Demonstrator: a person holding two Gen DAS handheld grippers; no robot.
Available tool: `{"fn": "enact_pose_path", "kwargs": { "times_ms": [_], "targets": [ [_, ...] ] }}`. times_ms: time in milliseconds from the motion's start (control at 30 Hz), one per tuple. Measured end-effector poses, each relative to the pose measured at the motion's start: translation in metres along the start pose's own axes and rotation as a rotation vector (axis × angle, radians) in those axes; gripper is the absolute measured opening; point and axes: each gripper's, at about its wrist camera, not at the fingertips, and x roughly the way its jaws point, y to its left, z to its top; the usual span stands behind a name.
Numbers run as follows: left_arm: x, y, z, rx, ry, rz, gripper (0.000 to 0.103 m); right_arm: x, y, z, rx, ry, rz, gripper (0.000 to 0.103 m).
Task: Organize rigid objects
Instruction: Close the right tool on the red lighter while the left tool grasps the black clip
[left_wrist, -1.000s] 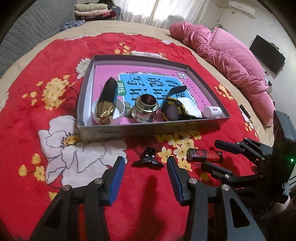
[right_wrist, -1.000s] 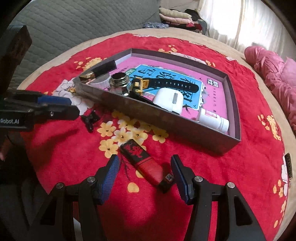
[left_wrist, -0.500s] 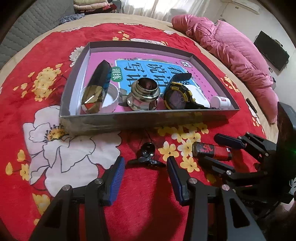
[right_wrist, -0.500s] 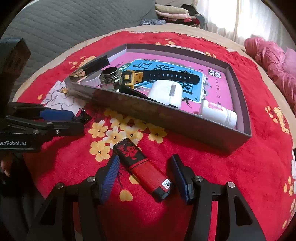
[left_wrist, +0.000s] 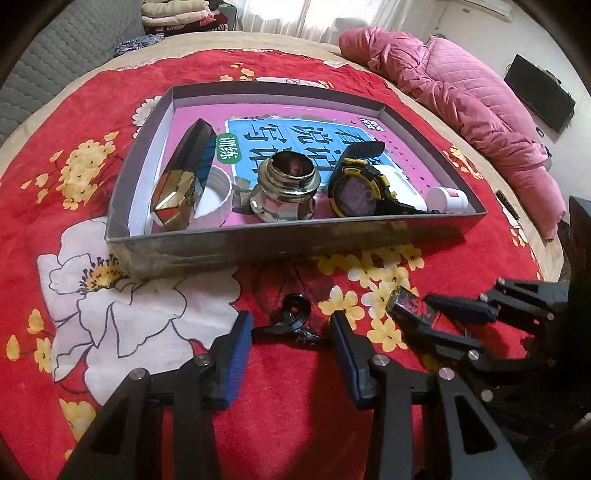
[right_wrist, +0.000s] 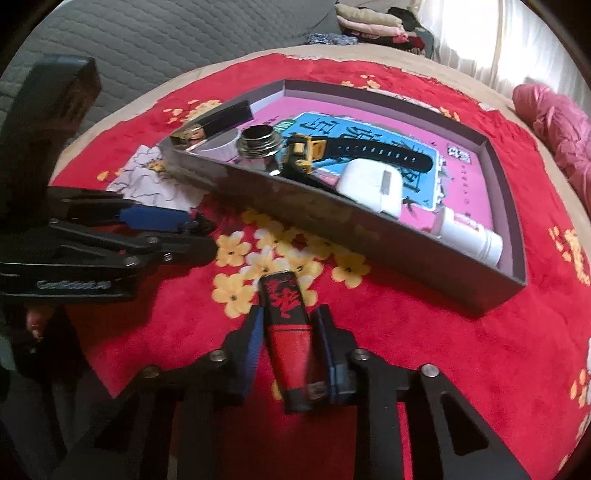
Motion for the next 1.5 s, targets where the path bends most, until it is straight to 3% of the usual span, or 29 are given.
{"fn": "enact_pose_path", "kwargs": {
  "times_ms": [133, 367, 700, 933, 1500],
  "targets": [
    [-0.001, 0.002, 0.0, -0.004, -0.009, -0.015, 0.043, 0.0, 0.001, 0.0, 0.044, 0.0, 0.029, 0.023],
    [-0.014, 0.005, -0.001, -0.02, -0.035, -0.047, 0.042, -0.005, -0.018, -0.001, 0.241, -0.037, 0.144, 0.023],
    [-0.055, -0.002, 0.007, 0.01, -0.15, -0.033, 0.042, -0.038, -0.022, 0.008, 0.316, -0.157, 0.239, 0.023],
    [-0.061, -0.002, 0.019, 0.006, -0.189, -0.019, 0.042, -0.061, -0.036, 0.029, 0.347, -0.252, 0.186, 0.023],
    [-0.045, 0.007, 0.045, 0.005, -0.243, 0.043, 0.042, -0.063, -0.077, 0.039, 0.461, -0.287, 0.078, 0.023]
  ]
}}
